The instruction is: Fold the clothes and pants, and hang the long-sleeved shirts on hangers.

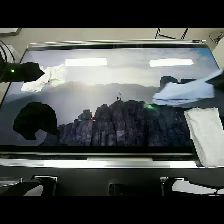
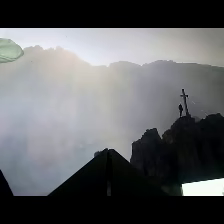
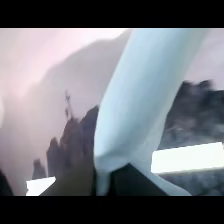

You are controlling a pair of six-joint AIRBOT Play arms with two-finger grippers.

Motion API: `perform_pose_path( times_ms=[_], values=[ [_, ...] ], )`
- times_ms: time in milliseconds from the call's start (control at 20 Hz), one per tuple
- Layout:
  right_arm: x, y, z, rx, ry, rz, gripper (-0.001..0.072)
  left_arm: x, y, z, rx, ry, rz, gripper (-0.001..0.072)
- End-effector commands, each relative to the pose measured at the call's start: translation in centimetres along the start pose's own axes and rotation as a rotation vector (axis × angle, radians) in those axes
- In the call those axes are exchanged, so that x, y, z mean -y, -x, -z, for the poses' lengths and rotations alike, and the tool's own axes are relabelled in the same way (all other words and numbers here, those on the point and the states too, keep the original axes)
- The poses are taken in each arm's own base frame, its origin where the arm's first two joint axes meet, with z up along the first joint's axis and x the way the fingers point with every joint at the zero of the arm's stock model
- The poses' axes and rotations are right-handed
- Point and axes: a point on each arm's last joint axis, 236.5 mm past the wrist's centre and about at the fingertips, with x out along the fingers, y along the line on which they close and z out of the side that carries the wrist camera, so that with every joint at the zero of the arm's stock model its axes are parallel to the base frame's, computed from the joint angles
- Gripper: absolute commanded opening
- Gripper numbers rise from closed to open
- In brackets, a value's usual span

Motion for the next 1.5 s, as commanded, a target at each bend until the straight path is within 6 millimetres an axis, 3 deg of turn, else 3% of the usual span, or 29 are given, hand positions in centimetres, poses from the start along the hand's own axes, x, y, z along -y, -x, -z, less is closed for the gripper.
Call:
perform_pose_path(
  times_ms=[0, 100, 350, 600, 800, 1000, 1150, 1350, 1400, 1450],
  values=[
    [4.1, 7.2, -3.7, 0.235, -0.155, 0.075, 0.0048, 0.0, 0.0, 0.0, 0.000, -0.005, 0.000, 0.0019],
    [5.4, 9.3, -4.2, 0.285, -0.221, 0.080, 0.0048, 0.0, 0.0, 0.0, 0.001, -0.005, 0.001, 0.0019],
    [7.8, 13.1, -3.1, 0.322, -0.346, 0.105, 0.0048, 0.1, 0.0, 0.0, 0.000, -0.027, 0.001, 0.0019],
    [9.6, 15.9, 2.5, 0.190, -0.453, 0.171, 0.0048, 0.9, -0.1, -0.1, 0.010, -0.041, 0.015, 0.0019],
    [15.6, 17.4, 8.5, 0.031, -0.582, 0.457, 0.0049, 2.1, -0.3, -0.4, 0.024, -0.058, 0.034, 0.0019],
    [19.9, 15.3, 14.2, -0.132, -0.714, 0.566, 0.0049, 2.3, -0.3, -0.3, 0.022, -0.062, 0.037, 0.0019],
    [24.5, 13.8, 18.7, -0.193, -0.766, 0.696, 0.0049, 2.3, -0.3, -0.3, 0.022, -0.062, 0.037, 0.0019],
    [28.0, 11.0, 20.8, -0.182, -0.769, 0.733, 0.0050, 2.3, -0.3, -0.3, 0.022, -0.061, 0.037, 0.0019],
    [28.5, 10.6, 21.0, -0.176, -0.769, 0.735, 0.0089, 2.3, -0.3, -0.3, 0.022, -0.061, 0.037, 0.0019],
    [28.8, 10.4, 21.1, -0.172, -0.762, 0.737, 0.0295, 2.3, -0.3, -0.3, 0.023, -0.061, 0.037, 0.0019]
  ],
)
